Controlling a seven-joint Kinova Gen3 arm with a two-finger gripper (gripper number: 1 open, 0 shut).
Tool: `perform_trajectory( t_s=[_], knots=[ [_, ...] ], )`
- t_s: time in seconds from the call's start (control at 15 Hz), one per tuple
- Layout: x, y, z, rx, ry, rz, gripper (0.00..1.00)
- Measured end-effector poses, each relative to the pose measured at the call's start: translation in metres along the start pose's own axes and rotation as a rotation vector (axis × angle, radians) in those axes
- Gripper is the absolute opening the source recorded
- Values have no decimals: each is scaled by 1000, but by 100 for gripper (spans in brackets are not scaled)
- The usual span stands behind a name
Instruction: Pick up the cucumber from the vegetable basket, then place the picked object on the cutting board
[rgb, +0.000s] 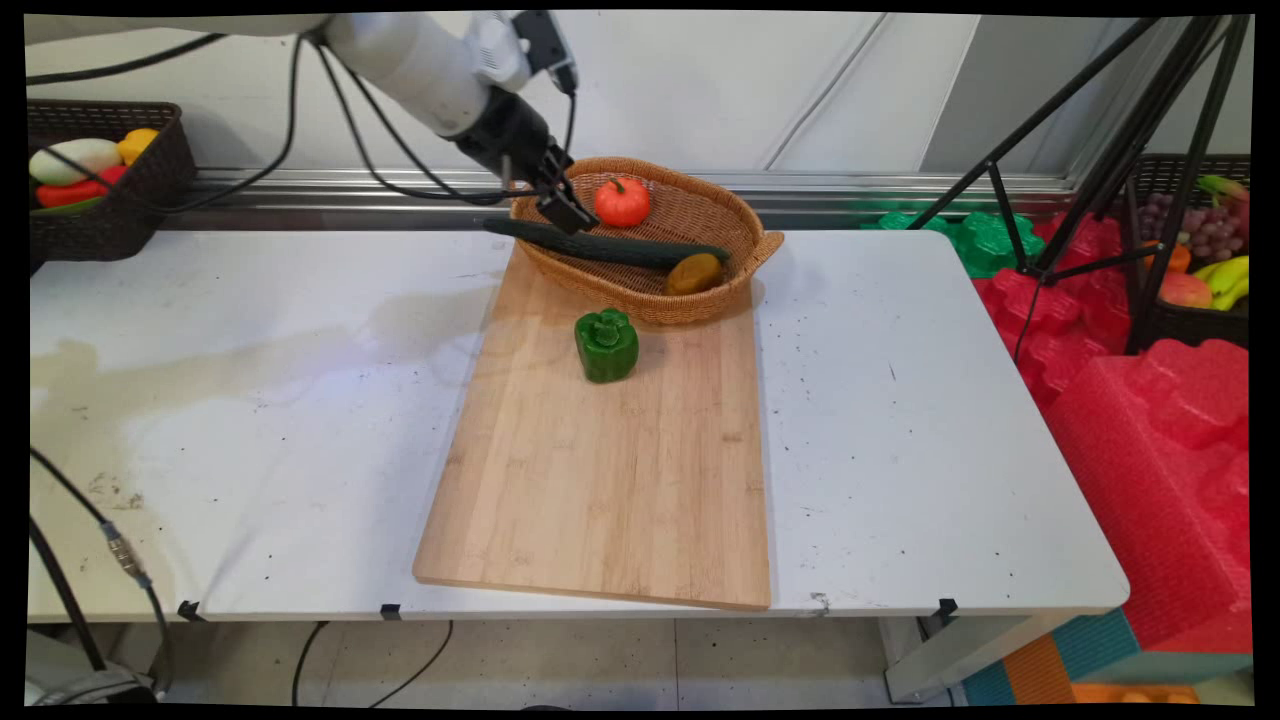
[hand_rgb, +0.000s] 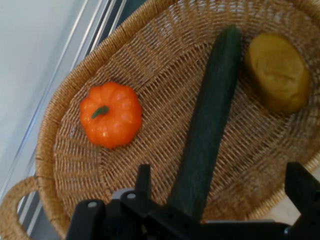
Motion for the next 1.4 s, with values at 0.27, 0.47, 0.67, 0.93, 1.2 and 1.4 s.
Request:
perform_trajectory(
  t_s=[0.27, 0.47, 0.67, 0.93, 1.2, 1.4],
  knots=[
    [10, -8, 48, -31, -54, 17, 100],
    [13, -12, 81, -52, -94, 24, 100],
    [14, -14, 102, -66, -120, 27, 100],
    [17, -16, 124, -80, -143, 26, 100],
    [20, -16, 137, -90, -158, 29, 0],
    [23, -16, 140, -88, -162, 39, 0]
  ],
)
